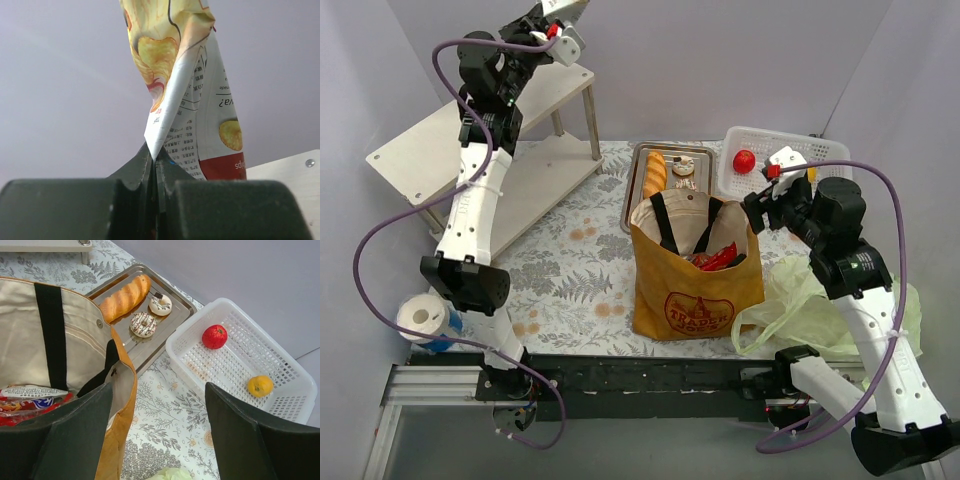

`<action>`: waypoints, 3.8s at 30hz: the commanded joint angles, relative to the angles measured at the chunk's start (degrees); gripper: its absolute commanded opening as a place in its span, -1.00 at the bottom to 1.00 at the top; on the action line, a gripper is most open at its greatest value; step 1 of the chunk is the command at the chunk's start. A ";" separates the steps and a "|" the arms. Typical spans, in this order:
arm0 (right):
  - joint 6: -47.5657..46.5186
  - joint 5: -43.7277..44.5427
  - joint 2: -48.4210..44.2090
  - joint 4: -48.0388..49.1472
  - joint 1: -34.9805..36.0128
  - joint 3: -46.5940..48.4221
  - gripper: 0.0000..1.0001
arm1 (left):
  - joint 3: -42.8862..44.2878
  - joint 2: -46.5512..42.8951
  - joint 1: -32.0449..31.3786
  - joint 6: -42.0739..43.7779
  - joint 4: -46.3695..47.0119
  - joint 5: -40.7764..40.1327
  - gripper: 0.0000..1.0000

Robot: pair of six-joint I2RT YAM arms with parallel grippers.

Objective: Untie the knot of the grocery bags and take out the mixed food

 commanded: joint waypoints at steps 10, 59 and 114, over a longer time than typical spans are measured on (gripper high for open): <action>1.45 -1.55 -3.48 2.32 -4.12 -4.06 0.61 | -1.49 5.91 20.67 15.87 9.10 33.67 -1.00; 8.48 -10.69 -2.07 0.39 -15.10 -9.94 0.57 | 18.18 22.68 7.25 -43.10 19.66 1.52 -1.00; 11.20 -15.00 -4.01 2.14 -21.26 -19.88 0.52 | -5.16 8.92 12.78 -55.78 -8.30 28.64 -1.00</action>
